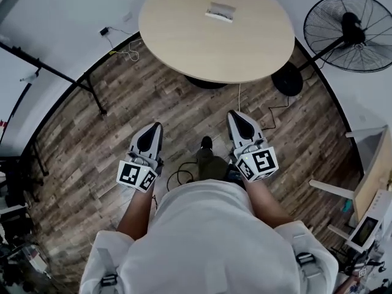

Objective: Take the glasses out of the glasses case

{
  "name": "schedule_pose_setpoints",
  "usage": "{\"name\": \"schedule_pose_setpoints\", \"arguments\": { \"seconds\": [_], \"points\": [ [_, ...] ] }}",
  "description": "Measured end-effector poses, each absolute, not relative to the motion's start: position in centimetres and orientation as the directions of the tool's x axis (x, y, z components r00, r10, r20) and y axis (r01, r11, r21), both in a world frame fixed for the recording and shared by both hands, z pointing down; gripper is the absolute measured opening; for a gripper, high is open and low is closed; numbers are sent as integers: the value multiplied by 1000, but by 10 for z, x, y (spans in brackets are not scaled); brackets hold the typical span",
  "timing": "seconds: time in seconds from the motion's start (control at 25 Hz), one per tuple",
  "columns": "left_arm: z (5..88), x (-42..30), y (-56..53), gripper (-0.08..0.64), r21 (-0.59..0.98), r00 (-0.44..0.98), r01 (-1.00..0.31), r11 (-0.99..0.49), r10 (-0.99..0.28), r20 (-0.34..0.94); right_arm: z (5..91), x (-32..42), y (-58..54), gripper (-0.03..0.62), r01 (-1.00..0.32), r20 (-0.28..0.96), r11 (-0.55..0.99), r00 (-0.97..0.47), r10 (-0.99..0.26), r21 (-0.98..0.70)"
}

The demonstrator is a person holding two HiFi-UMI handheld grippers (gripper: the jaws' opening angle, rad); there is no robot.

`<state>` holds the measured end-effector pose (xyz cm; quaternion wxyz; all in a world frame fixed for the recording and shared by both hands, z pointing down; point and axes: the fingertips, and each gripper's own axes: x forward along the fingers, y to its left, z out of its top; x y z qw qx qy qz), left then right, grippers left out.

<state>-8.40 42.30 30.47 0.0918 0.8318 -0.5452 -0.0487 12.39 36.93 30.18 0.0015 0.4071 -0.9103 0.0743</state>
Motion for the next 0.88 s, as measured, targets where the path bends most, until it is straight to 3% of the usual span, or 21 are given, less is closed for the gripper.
{"name": "schedule_pose_setpoints", "arguments": {
  "seconds": [0.52, 0.88],
  "points": [
    [287, -75, 218, 12, 213, 385, -905, -368, -922, 41, 312, 138, 193, 25, -728, 98, 668, -684, -723, -155],
    [312, -87, 88, 12, 198, 499, -855, -479, -865, 62, 333, 107, 92, 25, -772, 145, 621, -636, -758, -139]
  ]
}}
